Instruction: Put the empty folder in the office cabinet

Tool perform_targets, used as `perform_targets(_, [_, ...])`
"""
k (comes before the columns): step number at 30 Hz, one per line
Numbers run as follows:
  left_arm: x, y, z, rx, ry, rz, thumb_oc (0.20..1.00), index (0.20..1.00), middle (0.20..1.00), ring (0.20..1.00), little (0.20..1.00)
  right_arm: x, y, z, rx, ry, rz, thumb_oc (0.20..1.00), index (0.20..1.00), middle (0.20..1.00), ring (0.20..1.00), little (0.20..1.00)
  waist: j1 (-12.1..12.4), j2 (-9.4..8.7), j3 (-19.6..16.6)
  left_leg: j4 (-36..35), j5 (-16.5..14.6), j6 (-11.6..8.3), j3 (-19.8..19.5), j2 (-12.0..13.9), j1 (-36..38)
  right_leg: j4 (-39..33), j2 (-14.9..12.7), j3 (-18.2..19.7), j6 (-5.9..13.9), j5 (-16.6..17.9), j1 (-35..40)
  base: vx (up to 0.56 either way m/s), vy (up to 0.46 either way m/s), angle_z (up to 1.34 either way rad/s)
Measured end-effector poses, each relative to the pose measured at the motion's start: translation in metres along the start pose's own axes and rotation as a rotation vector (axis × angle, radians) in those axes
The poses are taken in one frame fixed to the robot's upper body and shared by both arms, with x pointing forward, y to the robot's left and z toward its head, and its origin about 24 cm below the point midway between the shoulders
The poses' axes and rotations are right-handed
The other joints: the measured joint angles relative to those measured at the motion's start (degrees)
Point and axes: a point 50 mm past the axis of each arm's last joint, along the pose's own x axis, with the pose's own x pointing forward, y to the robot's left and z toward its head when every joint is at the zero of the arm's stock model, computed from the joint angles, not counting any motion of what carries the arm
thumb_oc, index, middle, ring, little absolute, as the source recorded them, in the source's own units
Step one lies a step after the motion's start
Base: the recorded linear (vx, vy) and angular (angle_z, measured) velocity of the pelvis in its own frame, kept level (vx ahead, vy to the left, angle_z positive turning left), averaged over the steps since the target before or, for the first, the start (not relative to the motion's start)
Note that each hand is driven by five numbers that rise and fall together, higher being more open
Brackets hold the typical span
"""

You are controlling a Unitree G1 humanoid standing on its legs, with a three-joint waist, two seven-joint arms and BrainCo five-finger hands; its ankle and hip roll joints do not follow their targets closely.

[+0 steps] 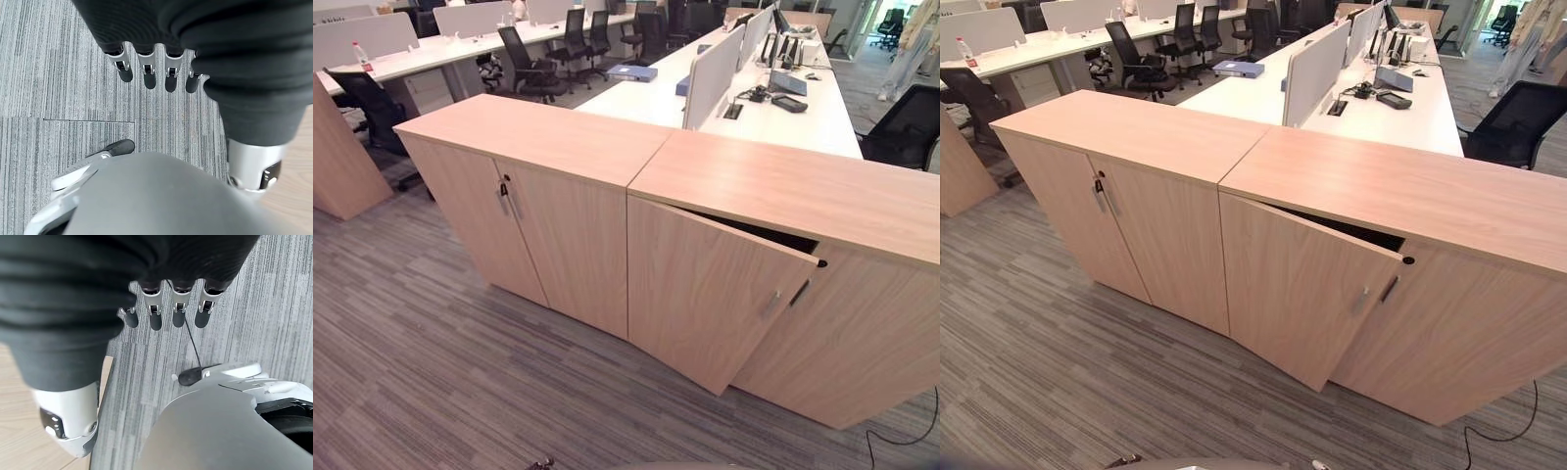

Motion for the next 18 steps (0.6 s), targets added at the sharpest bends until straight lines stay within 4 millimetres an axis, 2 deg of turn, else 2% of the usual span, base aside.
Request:
perform_targets(8, [0.0002,-0.0009,0.0010,0.034,-0.001,-0.015,1.000,1.000,1.000,1.000,1.000,0.0001,0.0002,-0.0005,-0.034,0.013,0.003,1.000,1.000,1.000,1.000,1.000,-1.3,0.36,0.0,0.0,-0.1,0.04,0.5,-0.1,-0.1,0.0,0.0,0.6,0.07,0.1,-0.3,0.00,0.011,-0.03])
perform_targets(18, [0.0014,-0.0027,0.0064,0.116,-0.010,-0.030,1.000,1.000,1.000,1.000,1.000,0.0002,-0.0007,0.0003,-0.075,0.016,0.008,1.000,1.000,1.000,1.000,1.000,-1.5,0.92,-0.1,0.0,-0.2,0.12,1.6,-0.1,-0.1,0.0,0.0,1.5,0.12,0.2,-0.8,0.00,0.014,-0.04])
